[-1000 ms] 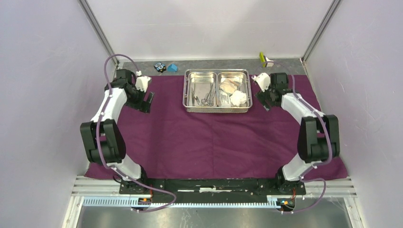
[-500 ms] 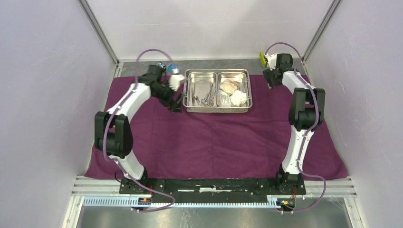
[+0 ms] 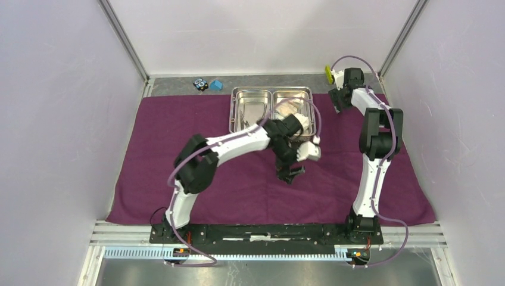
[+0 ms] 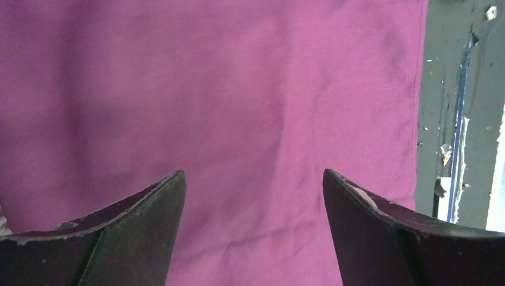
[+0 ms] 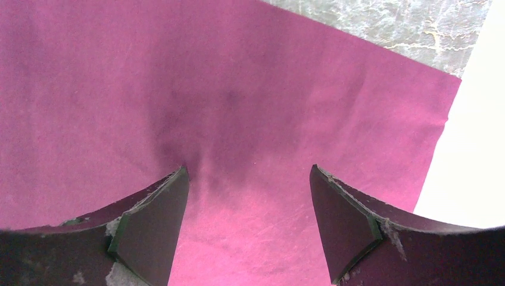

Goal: Open and lay out the surgical kit
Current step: Smooth out the surgical kit at the center of the board.

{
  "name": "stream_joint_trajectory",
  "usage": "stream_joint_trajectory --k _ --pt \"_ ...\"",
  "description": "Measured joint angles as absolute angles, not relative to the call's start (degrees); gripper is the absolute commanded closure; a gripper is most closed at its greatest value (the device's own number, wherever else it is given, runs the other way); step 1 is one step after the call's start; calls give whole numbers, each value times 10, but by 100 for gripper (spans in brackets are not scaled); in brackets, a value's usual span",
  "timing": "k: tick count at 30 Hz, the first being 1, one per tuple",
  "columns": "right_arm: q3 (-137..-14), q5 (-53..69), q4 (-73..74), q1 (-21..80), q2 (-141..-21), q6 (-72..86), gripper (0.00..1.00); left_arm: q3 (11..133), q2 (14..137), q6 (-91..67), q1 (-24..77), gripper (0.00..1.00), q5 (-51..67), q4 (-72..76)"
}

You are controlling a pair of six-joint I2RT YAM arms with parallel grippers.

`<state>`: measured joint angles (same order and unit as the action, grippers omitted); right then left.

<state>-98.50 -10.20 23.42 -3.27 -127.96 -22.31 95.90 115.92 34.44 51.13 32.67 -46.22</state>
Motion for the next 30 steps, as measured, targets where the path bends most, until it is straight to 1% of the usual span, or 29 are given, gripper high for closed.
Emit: stream_joint_trajectory --k 4,7,14,26,30 --pt "-1000 -112 234 -34 -1290 -226 19 951 1213 344 568 10 314 -461" --pt "-1003 -115 231 -36 -1293 -229 19 925 1221 345 590 11 305 -452" --pt "-1003 -117 223 -44 -1295 -236 19 906 1214 343 609 17 284 -419" --pt "-1003 -122 211 -46 -1298 -248 20 851 1183 344 639 18 237 -366" --pt "-1005 -128 203 -46 -1301 -254 20 847 1180 344 642 16 228 -361"
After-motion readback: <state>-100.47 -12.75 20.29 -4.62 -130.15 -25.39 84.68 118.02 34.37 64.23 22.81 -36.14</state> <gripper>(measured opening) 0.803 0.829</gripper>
